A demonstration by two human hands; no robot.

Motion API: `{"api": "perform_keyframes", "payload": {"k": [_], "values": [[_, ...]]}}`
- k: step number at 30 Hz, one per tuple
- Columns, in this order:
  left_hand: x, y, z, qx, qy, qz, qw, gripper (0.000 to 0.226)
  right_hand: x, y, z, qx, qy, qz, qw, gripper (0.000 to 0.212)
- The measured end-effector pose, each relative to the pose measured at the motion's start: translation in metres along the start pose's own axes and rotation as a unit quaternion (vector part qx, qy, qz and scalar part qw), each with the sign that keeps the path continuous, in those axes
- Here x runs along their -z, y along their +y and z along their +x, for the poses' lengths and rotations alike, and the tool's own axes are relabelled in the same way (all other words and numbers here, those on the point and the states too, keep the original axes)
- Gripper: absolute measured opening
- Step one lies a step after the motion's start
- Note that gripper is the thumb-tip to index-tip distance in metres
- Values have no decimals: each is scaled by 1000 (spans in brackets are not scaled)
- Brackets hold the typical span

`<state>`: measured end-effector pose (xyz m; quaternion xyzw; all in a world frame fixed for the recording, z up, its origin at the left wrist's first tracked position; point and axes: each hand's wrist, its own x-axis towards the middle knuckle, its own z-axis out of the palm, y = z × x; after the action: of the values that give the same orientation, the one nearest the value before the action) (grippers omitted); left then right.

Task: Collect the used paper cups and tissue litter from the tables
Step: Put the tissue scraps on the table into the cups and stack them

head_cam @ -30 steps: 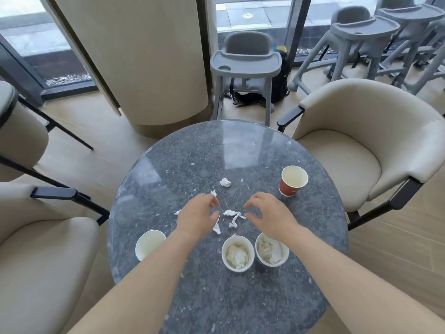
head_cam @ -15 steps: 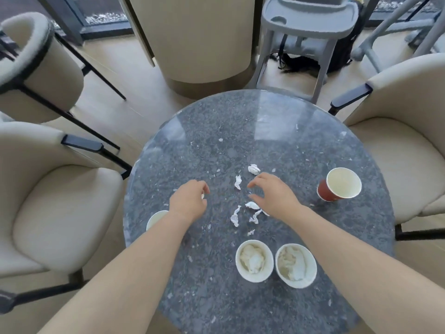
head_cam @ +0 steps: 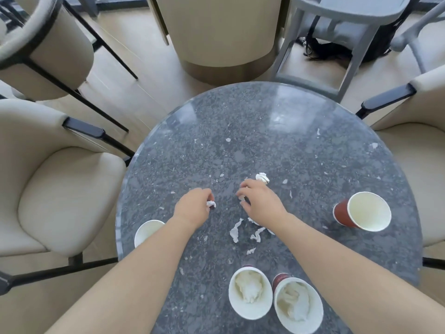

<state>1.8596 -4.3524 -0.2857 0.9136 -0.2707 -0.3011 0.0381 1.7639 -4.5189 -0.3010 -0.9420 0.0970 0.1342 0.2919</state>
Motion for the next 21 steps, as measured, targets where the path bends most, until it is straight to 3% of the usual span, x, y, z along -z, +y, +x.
{"api": "perform_keyframes", "payload": {"k": [3,6,11,14,18,21], "values": [[2,13,4,-23,16,-26,999,13,3,9,-1,5,15,37,999,22],[4,32,11,-60,41,-52,996,12,15,21,-2,-1,112,78,991,18],[-3,54,6,-110,51,-69,990,12,30,37,-3,-12,172,60,983,14],[-10,54,-2,-113,40,-60,991,13,27,39,-3,-6,156,49,987,16],[-21,47,-15,-105,13,-42,993,18,18,38,-4,-13,53,21,998,27],[-23,39,-21,-105,-3,-17,994,21,15,36,-11,-13,27,13,999,29]]}}
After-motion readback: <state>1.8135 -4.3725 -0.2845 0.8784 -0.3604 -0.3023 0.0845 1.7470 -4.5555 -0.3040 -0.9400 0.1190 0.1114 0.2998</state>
